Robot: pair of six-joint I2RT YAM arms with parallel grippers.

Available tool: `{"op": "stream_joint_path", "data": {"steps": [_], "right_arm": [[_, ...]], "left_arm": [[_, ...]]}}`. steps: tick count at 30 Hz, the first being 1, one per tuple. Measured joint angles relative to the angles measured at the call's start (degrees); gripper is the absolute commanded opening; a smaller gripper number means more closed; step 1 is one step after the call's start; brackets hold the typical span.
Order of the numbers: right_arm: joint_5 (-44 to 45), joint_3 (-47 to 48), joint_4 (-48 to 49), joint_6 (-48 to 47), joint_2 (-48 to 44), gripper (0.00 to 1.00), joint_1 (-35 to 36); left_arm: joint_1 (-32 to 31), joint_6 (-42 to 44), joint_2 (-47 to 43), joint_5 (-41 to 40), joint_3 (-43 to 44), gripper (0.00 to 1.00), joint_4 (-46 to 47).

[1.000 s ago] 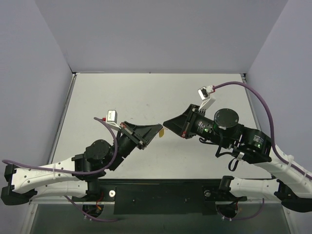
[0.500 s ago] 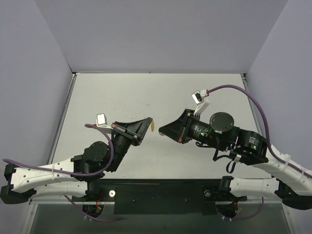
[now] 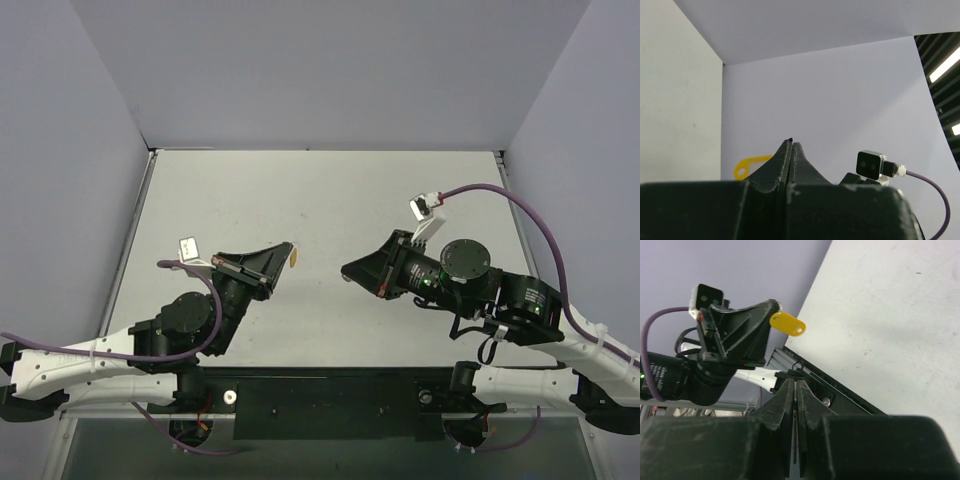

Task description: Remove the keys from the keyring

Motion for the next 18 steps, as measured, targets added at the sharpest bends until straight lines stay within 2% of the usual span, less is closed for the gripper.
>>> {"op": "stream_joint_path", "data": {"steps": [6, 10, 13, 18], "right_arm": [[8.0, 0.0, -9.0, 0.0, -2.1, 0.00, 0.0], [13.1, 0.0, -16.0, 0.0, -2.2, 0.00, 0.0], [16.1, 0.0, -19.8, -0.3, -1.3, 0.00, 0.0], [19.0, 0.0, -23.6, -1.6, 1.5, 0.00, 0.0]], "left_arm": [[0.9, 2.3, -3.2, -2.8, 0.4, 0.00, -11.2], [4.7, 7.7, -4.1, -2.9, 1.1, 0.00, -18.4], [11.3, 12.5, -2.3, 0.9, 3.5, 0.00, -23.3], [27.4, 20.4, 6.1, 15.9, 9.7, 0.00, -30.0]]}}
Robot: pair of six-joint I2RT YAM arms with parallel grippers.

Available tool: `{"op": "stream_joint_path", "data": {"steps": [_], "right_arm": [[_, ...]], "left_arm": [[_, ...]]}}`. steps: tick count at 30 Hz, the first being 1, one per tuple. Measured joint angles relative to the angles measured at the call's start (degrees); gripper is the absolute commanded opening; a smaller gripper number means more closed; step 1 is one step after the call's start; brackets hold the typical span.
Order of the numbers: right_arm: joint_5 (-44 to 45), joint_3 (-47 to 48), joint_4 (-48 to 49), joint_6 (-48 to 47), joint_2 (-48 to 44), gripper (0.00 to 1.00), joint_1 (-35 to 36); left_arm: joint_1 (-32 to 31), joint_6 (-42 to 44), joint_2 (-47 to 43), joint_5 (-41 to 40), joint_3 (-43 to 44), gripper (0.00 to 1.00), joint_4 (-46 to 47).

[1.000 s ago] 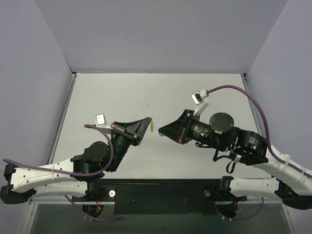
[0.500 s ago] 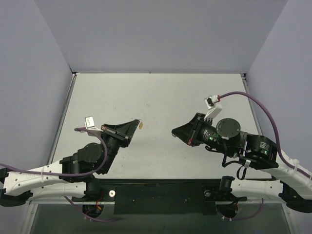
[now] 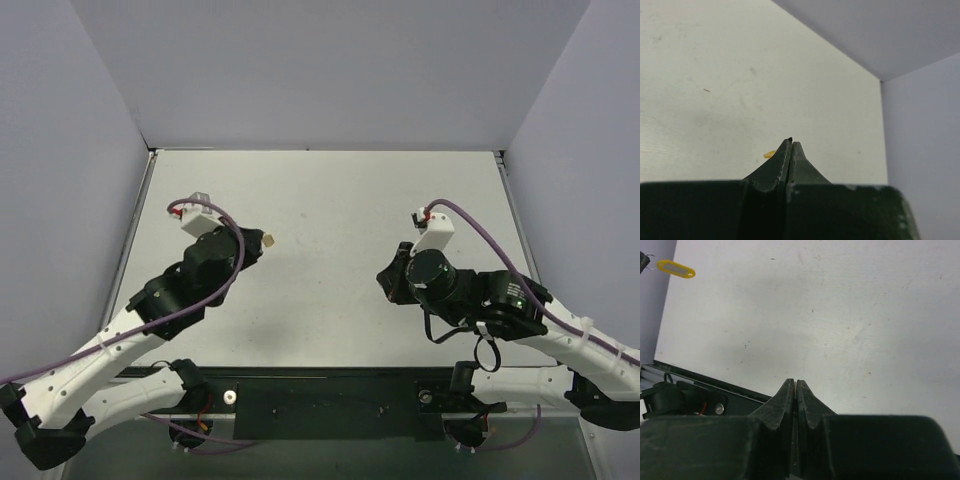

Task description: Remove the keys from the keyring

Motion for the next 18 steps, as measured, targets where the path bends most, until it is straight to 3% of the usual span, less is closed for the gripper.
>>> {"op": "stream_joint_path", "data": {"steps": [3, 7, 18], "right_arm": [[0.5, 0.0, -0.9, -1.1, 2.6, 0.00, -0.3], [-0.5, 0.1, -1.2, -3.2, 6.2, 0.00, -2.9], [-6.6, 0.2, -0.8, -8.7, 18.4, 0.00, -15.5]], "left_arm": [[5.2, 3.2, 5.1, 7.2, 0.6, 0.00, -2.9], [5.9, 6.3, 6.3, 12.3, -5.0, 0.00, -3.2], [6.0, 10.9, 3.5, 13.9, -20.1, 0.00, 1.6]]}}
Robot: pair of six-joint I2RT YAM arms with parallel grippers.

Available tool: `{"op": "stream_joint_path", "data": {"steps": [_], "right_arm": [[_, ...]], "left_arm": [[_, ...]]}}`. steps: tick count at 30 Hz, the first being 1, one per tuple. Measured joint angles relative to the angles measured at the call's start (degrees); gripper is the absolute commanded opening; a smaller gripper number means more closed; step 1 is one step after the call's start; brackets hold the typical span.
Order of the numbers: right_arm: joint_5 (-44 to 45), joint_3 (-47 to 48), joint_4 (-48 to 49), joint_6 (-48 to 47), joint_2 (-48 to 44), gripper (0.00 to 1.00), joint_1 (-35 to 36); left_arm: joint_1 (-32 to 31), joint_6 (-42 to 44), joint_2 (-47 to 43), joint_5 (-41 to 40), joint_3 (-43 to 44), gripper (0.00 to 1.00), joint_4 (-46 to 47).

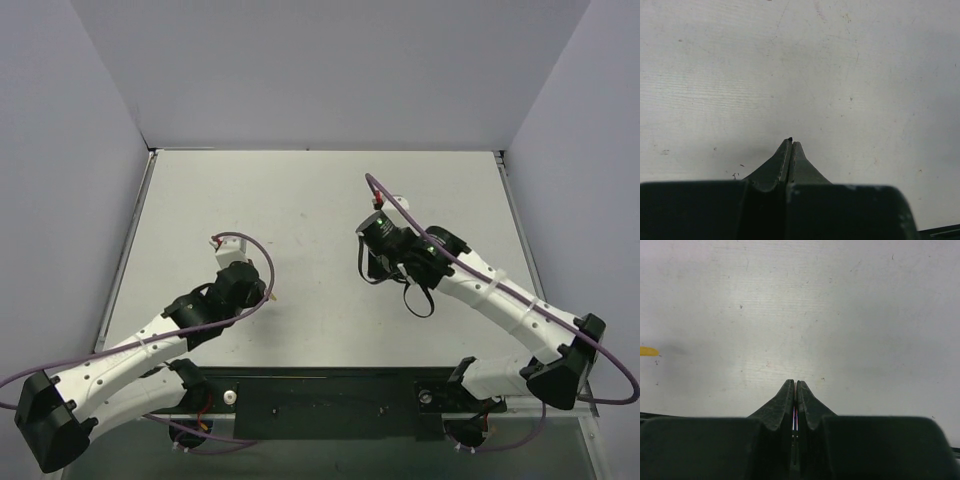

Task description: Remove the keys from the keyring

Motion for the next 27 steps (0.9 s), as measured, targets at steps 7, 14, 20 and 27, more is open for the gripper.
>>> {"op": "stream_joint_path", "data": {"steps": [7, 14, 20, 27], "right_arm": [[-4.4, -0.2, 4.9, -4.5, 8.4, 0.00, -5.0], [-7.7, -0.4, 9.0, -7.0, 16.5, 0.02, -9.6], [-9.9, -0.9, 11.2, -8.2, 18.9, 0.29, -10.0], [-11.0, -1.9, 12.1, -8.9, 18.8, 0.53, -10.2]], "left_arm": [[0.0, 0.3, -1.3, 0.0, -2.6, 0.00, 3.0], [0.1, 0.3, -2.3, 0.0, -2.6, 0.00, 3.9], [0.2, 0.2, -2.8, -0.4, -2.6, 0.00, 4.0], [0.2, 0.1, -3.1, -0.6, -2.6, 0.00, 3.7]]}}
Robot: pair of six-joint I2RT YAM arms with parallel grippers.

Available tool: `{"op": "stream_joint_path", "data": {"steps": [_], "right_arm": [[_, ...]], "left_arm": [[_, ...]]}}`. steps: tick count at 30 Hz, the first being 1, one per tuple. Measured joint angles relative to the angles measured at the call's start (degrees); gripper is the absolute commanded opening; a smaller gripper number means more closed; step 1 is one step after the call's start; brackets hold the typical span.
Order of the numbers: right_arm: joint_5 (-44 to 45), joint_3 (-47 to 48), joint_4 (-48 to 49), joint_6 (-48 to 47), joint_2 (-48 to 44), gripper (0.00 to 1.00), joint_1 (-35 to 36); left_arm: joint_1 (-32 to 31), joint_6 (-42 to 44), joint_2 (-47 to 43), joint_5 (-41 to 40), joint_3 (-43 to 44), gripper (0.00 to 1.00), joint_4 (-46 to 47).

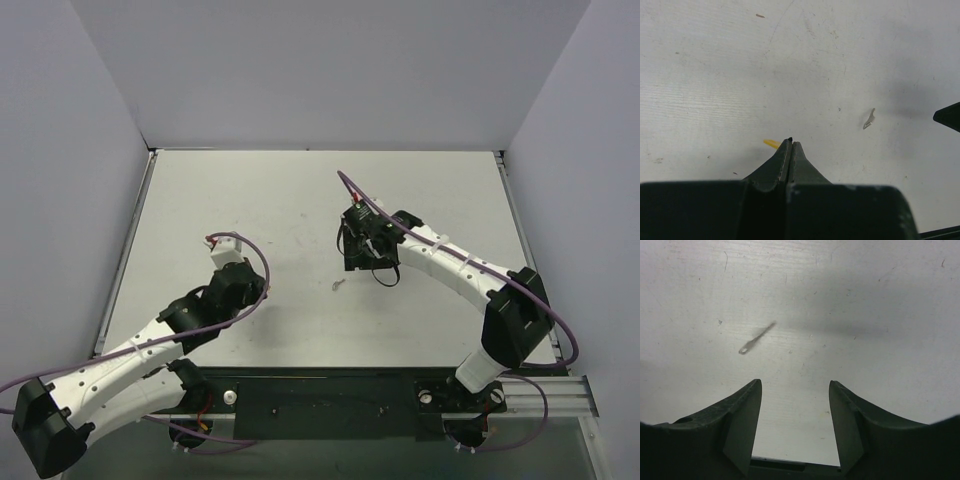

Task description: Remove the keys from the keyring

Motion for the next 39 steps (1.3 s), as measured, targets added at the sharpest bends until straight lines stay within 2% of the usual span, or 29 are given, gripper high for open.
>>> {"op": "stream_joint_path", "data": {"steps": [4, 9, 14, 18, 22, 26, 31, 32, 34, 37, 39], "right_arm": [[-0.1, -2.3, 0.6, 0.2, -2.2, 0.57, 0.0], [2.7, -7.8, 1.3, 1.4, -10.2, 0.57, 1.3], [10.3, -13.8, 3.5, 1.6, -19.9, 0.62, 8.2], [16.1, -20.3, 6.7, 2.3, -25.2, 0.59, 13.9], [20.5, -27.5, 10.4, 4.6, -29.5, 0.57, 16.8], [25.8, -36.0, 14.3, 7.5, -34.8, 0.49, 20.0], [30.6, -41.9, 14.1, 14.4, -36.6, 0.47, 22.6], [31.1, -42.7, 14.1, 15.7, -36.6, 0.52, 23.0], [32.2, -43.8, 13.9, 17.9, -36.6, 0.70, 24.5], [33.9, -44.3, 14.0, 19.8, -36.7, 0.75, 27.4], [34.6, -44.6, 14.5, 20.5, -36.9, 0.82, 28.5]], "left_arm": [[0.0, -0.1, -0.4, -0.3, 0.3, 0.00, -0.9], [0.0, 1.0, -0.5, -0.2, 2.6, 0.00, -2.6], [0.0, 3.4, -0.7, 1.8, 7.3, 0.00, -4.7], [0.0, 5.5, -3.0, 3.8, 8.6, 0.00, -4.8], [0.2, 9.1, -3.8, 6.3, 10.3, 0.00, -7.8], [0.2, 11.3, -1.7, 6.0, 13.8, 0.00, -10.9], [0.2, 12.7, -1.5, 4.2, 15.8, 0.00, -13.5], [0.2, 13.0, -1.2, 3.9, 16.2, 0.00, -13.8], [0.6, 13.9, -0.3, 3.6, 17.1, 0.00, -14.1], [2.9, 15.4, 2.9, 3.4, 19.8, 0.00, -15.6], [5.5, 16.5, 5.5, 3.6, 22.0, 0.00, -16.3]]}}
